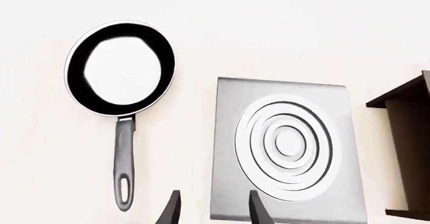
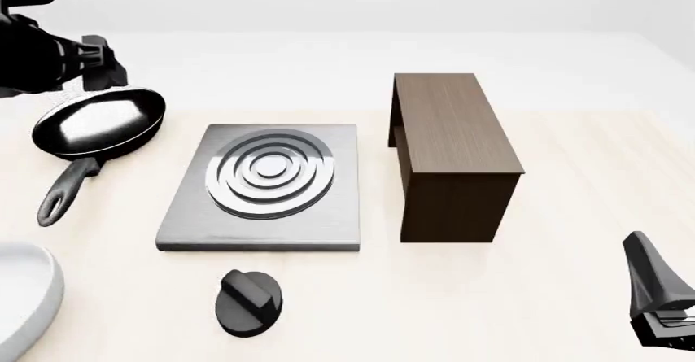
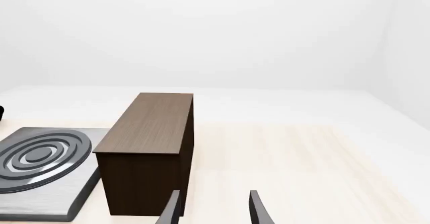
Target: Turn on the stove.
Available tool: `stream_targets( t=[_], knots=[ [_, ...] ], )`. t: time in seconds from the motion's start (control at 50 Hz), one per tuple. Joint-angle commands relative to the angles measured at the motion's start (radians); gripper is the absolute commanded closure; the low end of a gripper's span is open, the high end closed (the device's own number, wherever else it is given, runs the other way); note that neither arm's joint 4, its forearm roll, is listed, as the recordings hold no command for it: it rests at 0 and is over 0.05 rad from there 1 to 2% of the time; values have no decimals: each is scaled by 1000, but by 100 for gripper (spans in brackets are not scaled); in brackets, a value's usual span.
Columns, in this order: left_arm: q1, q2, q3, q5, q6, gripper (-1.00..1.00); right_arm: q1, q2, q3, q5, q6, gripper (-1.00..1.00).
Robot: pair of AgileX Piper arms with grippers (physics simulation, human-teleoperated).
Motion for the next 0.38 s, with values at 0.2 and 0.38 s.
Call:
stream_targets(
  t=[0.2,0.38],
  knots=[
    [8,25,-78,31,-27,-100,-1,-1,1,0,1,-100],
    [20,32,-104,38,-36,-100,-1,-1,1,0,1,-100]
  ],
)
